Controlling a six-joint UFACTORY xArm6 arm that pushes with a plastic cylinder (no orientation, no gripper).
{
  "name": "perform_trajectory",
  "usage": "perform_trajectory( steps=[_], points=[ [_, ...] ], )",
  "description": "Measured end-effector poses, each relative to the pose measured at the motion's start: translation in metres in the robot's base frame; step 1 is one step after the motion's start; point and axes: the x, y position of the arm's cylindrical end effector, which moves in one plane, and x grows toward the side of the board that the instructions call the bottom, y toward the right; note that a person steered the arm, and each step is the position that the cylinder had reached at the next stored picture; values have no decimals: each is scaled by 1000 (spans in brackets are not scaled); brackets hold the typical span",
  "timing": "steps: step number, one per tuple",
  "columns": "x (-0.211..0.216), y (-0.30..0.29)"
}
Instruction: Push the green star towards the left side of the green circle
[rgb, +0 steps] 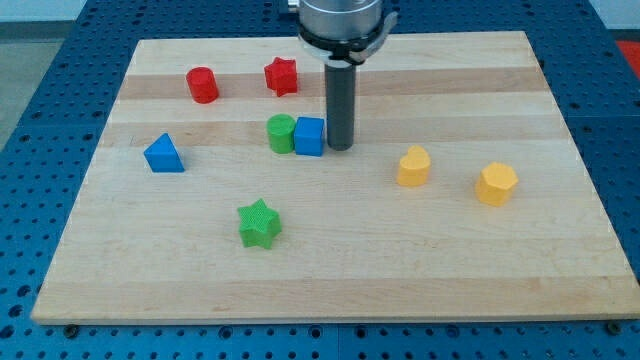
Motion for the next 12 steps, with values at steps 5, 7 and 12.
perform_trajectory(
  steps=[5, 7, 12],
  points=[
    [117, -4],
    [169, -85],
    [69, -117]
  ],
)
